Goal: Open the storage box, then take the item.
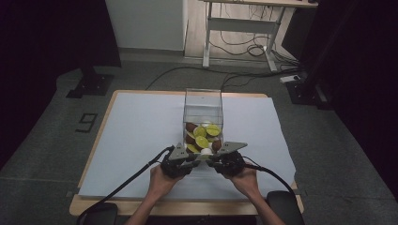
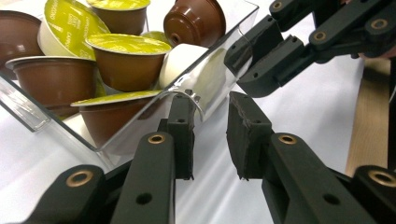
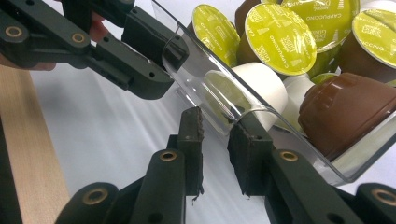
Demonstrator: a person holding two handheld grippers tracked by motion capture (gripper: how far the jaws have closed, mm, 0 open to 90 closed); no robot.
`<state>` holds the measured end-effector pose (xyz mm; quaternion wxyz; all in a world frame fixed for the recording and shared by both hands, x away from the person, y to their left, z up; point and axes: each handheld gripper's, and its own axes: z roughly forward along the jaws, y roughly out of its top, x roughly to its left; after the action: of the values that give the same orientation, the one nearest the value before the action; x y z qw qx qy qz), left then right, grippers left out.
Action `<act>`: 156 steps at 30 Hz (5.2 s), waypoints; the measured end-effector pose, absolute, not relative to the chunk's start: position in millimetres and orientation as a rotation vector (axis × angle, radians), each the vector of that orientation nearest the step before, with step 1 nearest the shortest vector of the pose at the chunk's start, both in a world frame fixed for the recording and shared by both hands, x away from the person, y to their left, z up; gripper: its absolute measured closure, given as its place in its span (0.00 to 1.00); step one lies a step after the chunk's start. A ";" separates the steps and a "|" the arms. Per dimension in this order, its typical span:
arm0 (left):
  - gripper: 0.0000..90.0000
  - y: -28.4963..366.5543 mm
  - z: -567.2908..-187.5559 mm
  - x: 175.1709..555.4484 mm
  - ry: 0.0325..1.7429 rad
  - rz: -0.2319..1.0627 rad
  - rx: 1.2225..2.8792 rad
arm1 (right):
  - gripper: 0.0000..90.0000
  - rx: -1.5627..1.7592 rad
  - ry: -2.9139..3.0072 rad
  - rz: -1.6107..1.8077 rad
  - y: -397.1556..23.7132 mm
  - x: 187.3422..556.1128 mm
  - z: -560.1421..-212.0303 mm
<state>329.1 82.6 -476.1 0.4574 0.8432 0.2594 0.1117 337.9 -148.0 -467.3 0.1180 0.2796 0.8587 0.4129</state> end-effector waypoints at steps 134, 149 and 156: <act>0.00 171.2 -528.4 357.5 1.006 0.369 2.243 | 0.00 1.201 2.458 0.814 -237.6 372.5 -517.5; 0.00 171.2 -528.4 357.6 1.007 0.368 2.243 | 0.02 1.145 2.402 0.913 -240.2 370.2 -491.8; 0.00 171.3 -528.4 357.7 1.006 0.368 2.245 | 0.02 1.113 2.381 0.992 -239.2 368.3 -479.5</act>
<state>357.7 171.3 -528.4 0.3215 0.8547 0.3829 0.1399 368.3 -239.2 -479.5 0.1652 0.3907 0.8359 0.3483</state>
